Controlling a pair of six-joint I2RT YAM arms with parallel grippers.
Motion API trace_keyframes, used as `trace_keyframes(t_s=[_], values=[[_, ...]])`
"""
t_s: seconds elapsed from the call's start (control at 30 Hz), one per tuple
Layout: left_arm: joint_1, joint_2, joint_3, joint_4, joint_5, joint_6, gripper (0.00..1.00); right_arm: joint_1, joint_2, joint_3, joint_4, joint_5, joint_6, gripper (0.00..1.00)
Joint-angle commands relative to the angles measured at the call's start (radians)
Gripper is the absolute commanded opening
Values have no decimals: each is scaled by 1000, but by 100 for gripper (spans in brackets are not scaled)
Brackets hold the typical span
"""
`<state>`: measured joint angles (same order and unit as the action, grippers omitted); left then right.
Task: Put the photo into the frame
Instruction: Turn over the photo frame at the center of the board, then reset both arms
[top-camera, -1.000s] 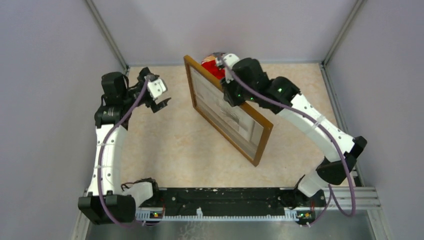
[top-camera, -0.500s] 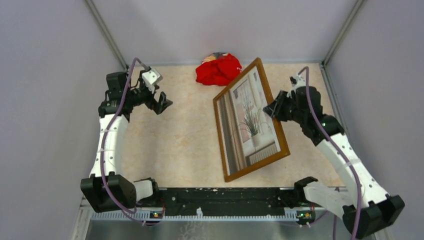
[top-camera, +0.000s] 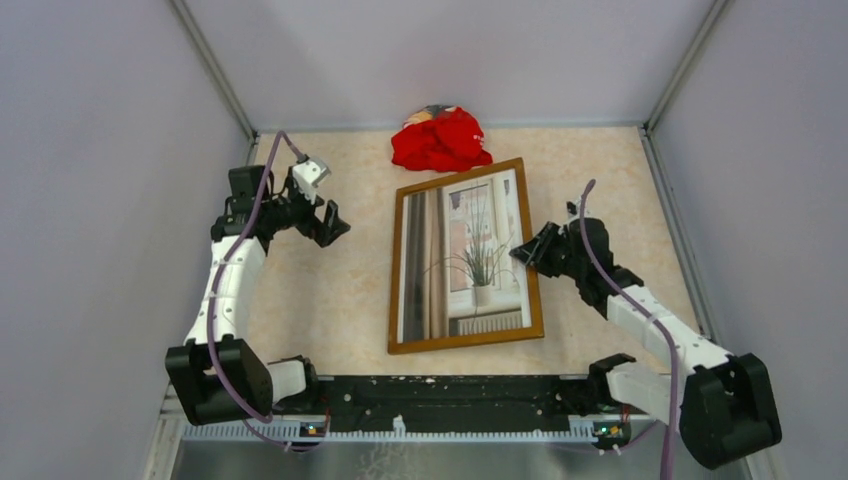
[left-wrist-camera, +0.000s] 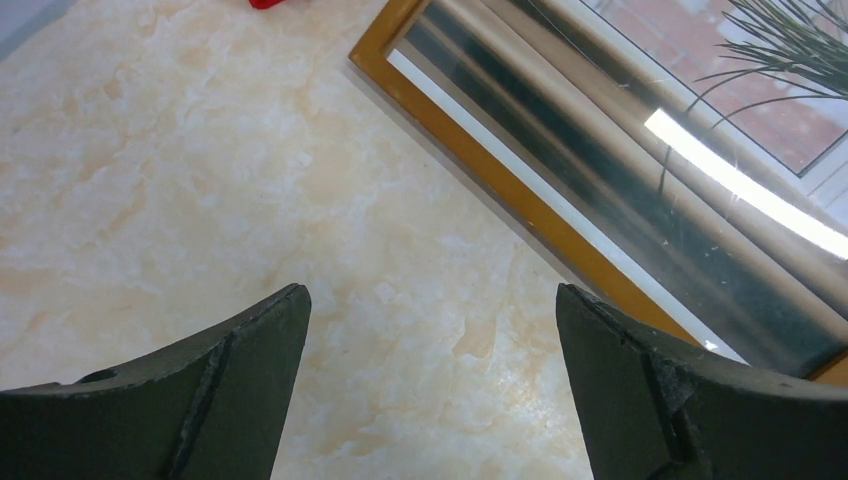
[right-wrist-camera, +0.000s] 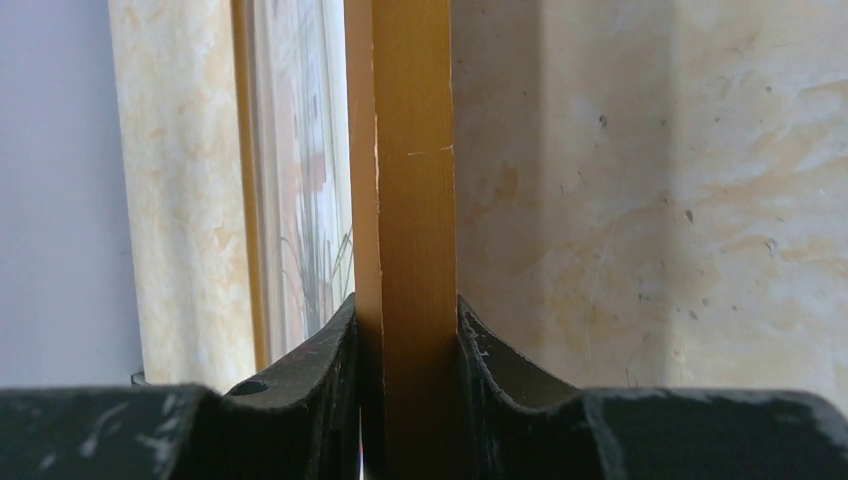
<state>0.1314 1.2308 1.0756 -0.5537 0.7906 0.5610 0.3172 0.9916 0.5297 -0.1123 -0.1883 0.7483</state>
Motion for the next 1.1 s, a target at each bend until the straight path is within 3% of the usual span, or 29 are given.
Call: trace_keyframes(t_s=[0.0,0.1,0.43,0.47,0.5,0.53,0.73,0.87,0.97,1.07], values=[[10,-21,-38,73,8,-18,99,-7,127,-44,62,34,-59,0],[10,-23,-54,88,20,-29,99,-7,210,-62,153,42,-68,0],[26,-24,-97,107,30,-37,99,-9,340,-88,199,74,-110,35],[29,-22,-99,109,33,-37,99,-8,337,-91,196,85,-109,41],[32,-21,-101,111,36,-38,99,-8,334,-90,185,97,-109,77],[34,-20,-103,113,38,-39,99,-9,331,-81,166,108,-109,96],[44,-4,-111,138,24,-63,99,-12,243,0,52,179,-147,99],[54,5,-134,188,-17,-99,99,-36,169,61,-13,313,-188,99],[66,6,-204,291,-51,-128,99,-54,99,75,-24,454,-222,99],[66,24,-313,483,-159,-275,99,-55,46,40,38,654,-292,99]])
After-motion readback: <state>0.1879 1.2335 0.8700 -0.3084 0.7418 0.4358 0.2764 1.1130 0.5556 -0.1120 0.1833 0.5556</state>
